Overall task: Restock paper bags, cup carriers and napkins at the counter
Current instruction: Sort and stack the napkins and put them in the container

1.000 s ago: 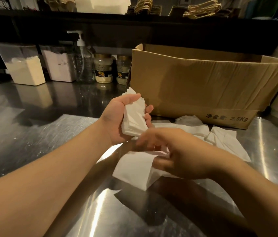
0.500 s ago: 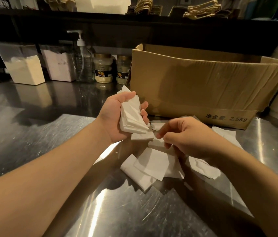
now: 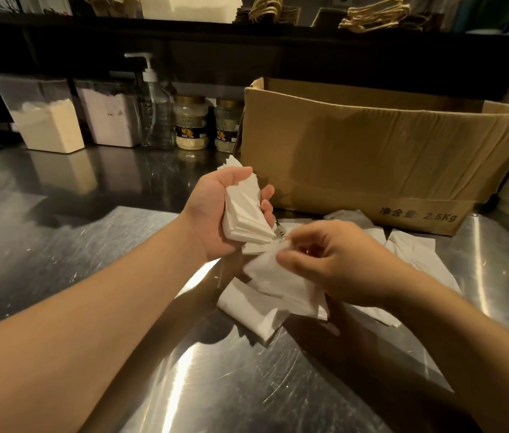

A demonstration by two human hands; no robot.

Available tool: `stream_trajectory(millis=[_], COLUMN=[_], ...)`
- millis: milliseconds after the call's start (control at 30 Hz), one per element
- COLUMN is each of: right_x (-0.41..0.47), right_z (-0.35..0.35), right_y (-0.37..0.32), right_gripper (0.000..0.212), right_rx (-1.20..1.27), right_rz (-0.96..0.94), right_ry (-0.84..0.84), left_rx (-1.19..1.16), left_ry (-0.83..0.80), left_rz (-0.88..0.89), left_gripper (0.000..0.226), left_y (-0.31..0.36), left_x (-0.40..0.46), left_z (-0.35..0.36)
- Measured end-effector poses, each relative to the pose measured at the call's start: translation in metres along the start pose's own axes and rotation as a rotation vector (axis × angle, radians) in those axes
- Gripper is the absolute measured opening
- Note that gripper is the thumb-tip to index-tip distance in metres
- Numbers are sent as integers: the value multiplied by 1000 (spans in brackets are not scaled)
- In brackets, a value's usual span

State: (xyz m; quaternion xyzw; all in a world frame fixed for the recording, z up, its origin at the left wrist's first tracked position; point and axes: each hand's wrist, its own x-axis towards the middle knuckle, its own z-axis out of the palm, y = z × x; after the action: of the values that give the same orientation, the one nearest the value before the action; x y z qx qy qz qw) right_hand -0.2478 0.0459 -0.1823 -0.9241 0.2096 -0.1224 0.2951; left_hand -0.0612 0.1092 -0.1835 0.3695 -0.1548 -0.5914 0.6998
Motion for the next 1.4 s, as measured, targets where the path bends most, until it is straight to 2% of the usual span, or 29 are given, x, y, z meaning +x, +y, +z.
stream_trajectory(millis=[133, 233, 333, 467, 600, 767, 933, 1100, 1400], right_x=[4, 2, -5, -6, -5, -4, -7, -1, 4], right_z=[1, -8, -10, -1, -4, -4, -14, -9, -11], right_y=[6, 7, -1, -2, -3, 2, 2, 8, 16], right_gripper=[12, 16, 14, 23, 40, 44, 51, 21, 17], right_rx=[18, -38, -32, -250, -278, -269, -321, -337, -117], right_rz=[208, 174, 21, -32, 41, 16, 63, -15, 107], right_ry=[198, 296, 145, -129, -185, -116, -329, -167, -115], left_rx=[27, 36, 26, 21, 31, 37, 15, 19, 41], left_ry=[9, 18, 11, 10, 26, 29, 28, 34, 47], left_rz=[3, 6, 10, 14, 18, 7, -3, 2, -5], left_gripper=[40, 39, 41, 43, 42, 37, 43, 40, 41], left_y=[-1, -1, -2, -2, -2, -2, -2, -2, -2], left_x=[-1, 0, 0, 1, 1, 0, 0, 0, 0], left_z=[1, 2, 1, 0, 1, 2, 2, 2, 2])
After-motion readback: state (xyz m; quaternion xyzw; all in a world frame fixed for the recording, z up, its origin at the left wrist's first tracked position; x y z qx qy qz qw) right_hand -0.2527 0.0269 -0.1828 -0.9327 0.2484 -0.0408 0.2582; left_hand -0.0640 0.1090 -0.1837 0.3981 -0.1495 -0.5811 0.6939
